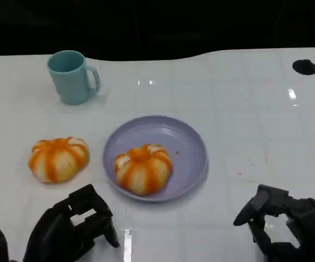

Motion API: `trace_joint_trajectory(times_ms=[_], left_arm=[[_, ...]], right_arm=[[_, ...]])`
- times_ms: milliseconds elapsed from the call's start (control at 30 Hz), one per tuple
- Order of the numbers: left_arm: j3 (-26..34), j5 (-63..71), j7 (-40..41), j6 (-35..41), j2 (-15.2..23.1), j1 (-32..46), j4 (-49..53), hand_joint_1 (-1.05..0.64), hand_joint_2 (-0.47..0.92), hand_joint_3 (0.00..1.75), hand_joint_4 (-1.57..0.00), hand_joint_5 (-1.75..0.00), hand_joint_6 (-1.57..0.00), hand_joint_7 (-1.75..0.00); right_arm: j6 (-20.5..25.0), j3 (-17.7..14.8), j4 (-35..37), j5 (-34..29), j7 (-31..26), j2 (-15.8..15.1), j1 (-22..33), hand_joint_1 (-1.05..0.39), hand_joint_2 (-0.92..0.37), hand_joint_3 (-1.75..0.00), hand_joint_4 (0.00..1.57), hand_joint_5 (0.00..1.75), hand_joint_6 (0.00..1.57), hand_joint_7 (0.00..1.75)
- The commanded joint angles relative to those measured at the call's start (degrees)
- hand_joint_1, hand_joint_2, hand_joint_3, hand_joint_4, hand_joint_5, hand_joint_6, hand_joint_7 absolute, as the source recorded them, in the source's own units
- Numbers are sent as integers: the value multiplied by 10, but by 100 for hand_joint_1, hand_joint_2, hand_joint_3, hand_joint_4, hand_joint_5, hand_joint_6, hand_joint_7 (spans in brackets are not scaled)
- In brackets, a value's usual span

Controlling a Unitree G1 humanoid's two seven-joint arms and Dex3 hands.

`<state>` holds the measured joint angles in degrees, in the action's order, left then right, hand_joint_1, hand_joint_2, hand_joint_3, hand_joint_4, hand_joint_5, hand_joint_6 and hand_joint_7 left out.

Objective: Grasp the bread from the table and place it into the plate.

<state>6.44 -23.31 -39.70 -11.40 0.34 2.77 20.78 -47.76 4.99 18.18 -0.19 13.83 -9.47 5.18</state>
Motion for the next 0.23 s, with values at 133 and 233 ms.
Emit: trace_joint_trajectory(times_ms=[133, 233], left_arm=[[7, -8, -14, 2, 13, -9, 10, -62, 92, 7, -68, -175, -67, -139], [7, -2, -16, -8, 13, -12, 17, -62, 92, 8, -68, -175, -67, -140]], right_arm=[[-26, -7, 27, 5, -1, 1, -12, -34, -49, -113, 84, 175, 75, 137], [-24, -8, 30, 5, -1, 0, -12, -33, -49, -113, 83, 175, 76, 136]])
